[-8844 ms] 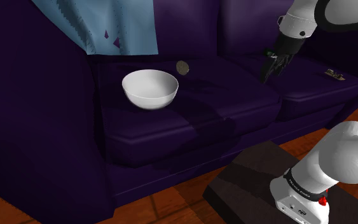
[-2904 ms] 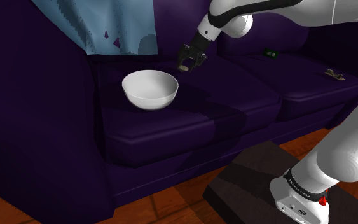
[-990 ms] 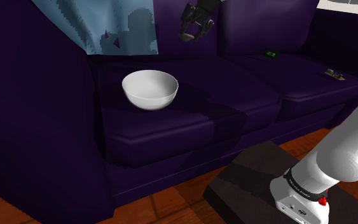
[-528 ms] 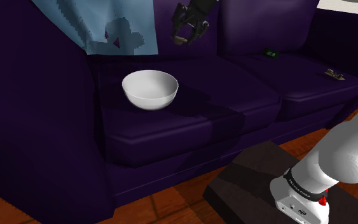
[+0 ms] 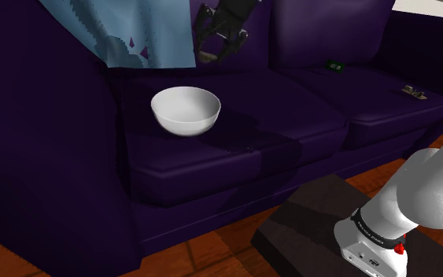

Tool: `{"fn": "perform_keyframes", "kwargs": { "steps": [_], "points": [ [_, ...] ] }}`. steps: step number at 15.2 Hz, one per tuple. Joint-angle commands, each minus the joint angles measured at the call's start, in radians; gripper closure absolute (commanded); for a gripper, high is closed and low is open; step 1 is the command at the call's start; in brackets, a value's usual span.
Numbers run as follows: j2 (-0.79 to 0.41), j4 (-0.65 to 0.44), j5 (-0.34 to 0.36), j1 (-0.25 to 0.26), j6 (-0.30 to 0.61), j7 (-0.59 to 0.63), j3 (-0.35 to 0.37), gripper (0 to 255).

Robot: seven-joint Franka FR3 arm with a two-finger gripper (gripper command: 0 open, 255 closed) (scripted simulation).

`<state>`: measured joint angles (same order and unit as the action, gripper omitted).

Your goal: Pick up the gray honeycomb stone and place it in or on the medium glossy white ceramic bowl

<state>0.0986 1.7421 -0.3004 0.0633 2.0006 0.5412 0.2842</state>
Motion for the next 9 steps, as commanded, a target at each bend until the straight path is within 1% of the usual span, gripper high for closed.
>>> {"fn": "perform_keyframes", "kwargs": {
  "steps": [1, 6, 9],
  "points": [
    [-0.002, 0.0, 0.017, 0.023, 0.018, 0.058, 0.032, 255],
    [-0.014, -0.012, 0.062, 0.07, 0.045, 0.184, 0.101, 255],
    [-0.008, 0.034, 0.055, 0.071, 0.085, 0.174, 0.102, 255]
  ]
}}
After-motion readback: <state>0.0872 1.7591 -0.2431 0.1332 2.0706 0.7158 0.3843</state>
